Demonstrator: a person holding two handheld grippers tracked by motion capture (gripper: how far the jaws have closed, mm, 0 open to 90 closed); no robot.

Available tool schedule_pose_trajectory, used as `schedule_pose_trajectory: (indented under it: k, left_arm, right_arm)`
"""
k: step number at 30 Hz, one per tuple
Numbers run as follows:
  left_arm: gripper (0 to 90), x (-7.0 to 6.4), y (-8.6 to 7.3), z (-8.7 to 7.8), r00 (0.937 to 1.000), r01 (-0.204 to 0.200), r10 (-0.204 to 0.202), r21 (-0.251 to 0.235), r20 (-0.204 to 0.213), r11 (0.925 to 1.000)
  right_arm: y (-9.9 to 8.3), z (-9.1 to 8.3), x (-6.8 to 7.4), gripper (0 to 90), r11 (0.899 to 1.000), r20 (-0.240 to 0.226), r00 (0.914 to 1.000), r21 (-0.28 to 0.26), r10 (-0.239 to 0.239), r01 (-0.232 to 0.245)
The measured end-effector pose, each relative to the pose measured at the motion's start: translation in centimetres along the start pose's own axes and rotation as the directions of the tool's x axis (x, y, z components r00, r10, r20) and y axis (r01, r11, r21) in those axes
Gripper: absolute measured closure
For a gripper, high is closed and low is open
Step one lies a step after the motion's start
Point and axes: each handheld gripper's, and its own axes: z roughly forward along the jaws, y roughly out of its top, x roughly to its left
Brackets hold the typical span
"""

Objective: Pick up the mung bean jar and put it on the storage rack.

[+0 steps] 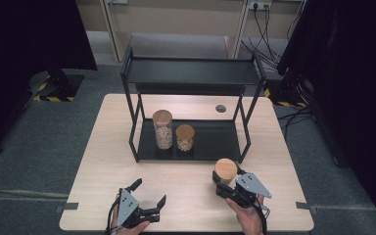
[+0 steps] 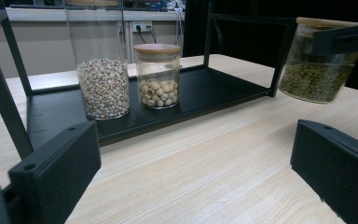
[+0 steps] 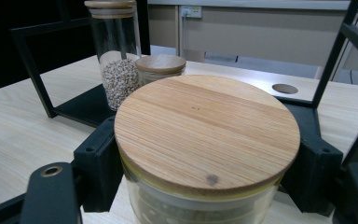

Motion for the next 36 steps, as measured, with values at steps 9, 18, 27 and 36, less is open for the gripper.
schedule_pose_trajectory:
  k: [9, 18, 27, 36]
  left_arm:
    - [1.1, 0.0, 0.0, 0.0, 1.0000, 0.001, -0.001, 0.000, -0.001, 1.0000]
    - [1.1, 0.1, 0.0, -0.1, 1.0000, 0.004, -0.004, -0.004, -0.003, 1.0000]
    - [1.1, 0.1, 0.0, -0.1, 1.0000, 0.003, -0.003, -0.005, -0.002, 1.0000]
    - [1.1, 0.1, 0.0, -0.1, 1.0000, 0.003, -0.003, -0.003, -0.002, 1.0000]
  right_arm:
    - [0.8, 2.0, 0.3, 25.3, 1.000, -0.003, 1.0000, 0.011, 0.003, -0.003]
    - [2.1, 4.8, 0.5, 25.3, 1.000, 0.030, 0.9994, 0.018, -0.018, 0.018]
    - [3.2, 7.4, 0.3, 25.3, 0.999, 0.065, 0.9972, 0.035, -0.037, 0.035]
    - [3.9, 9.9, 0.0, 25.3, 0.998, 0.088, 0.9957, 0.057, -0.030, 0.025]
